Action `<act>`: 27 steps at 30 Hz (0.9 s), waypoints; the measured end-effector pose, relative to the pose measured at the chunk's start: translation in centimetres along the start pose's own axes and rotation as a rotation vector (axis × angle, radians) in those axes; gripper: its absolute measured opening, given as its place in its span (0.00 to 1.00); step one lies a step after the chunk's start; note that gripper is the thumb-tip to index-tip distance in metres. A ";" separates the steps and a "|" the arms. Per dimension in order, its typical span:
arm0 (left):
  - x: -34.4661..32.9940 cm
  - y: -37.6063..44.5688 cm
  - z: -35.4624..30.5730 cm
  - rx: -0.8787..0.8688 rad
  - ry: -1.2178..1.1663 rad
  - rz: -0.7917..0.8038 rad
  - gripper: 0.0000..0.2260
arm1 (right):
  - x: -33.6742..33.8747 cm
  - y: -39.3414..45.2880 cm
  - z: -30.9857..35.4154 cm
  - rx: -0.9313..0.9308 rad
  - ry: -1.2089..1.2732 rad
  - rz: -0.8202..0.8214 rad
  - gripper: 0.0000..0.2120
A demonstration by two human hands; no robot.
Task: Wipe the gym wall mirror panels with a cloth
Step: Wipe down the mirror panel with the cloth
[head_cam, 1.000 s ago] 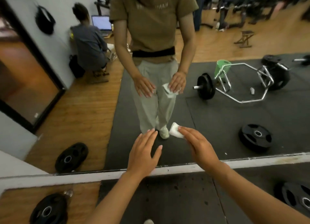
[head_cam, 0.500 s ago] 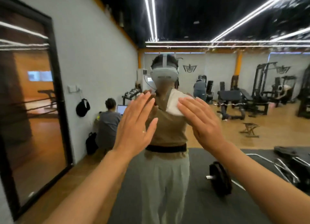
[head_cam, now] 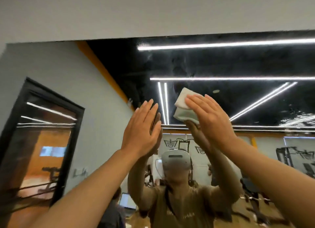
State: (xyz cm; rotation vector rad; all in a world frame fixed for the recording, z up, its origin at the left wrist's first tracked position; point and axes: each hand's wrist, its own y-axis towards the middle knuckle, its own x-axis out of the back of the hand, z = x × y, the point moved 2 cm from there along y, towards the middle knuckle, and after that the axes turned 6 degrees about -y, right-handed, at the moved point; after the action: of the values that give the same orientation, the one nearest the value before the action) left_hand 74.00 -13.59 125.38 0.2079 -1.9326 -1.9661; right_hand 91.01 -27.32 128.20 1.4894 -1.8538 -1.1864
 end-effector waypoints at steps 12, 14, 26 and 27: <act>2.3 14.5 3.8 0.057 0.078 -0.120 0.25 | -4.8 16.0 -2.4 -0.061 -0.107 0.015 0.36; 2.4 15.8 4.8 0.071 0.083 -0.118 0.25 | -5.5 18.5 -2.1 -0.059 -0.107 0.021 0.34; 1.3 16.5 7.0 0.046 0.069 -0.201 0.25 | -12.3 27.2 -1.7 -0.170 -0.045 0.178 0.23; 1.3 16.5 7.0 0.046 0.074 -0.205 0.25 | -12.4 27.8 -1.6 -0.146 -0.062 0.220 0.24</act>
State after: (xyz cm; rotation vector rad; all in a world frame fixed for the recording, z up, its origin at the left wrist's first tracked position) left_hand 72.98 -7.33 142.22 0.5020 -1.9779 -2.0097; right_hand 81.26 -15.22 154.41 1.1503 -1.8717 -1.2432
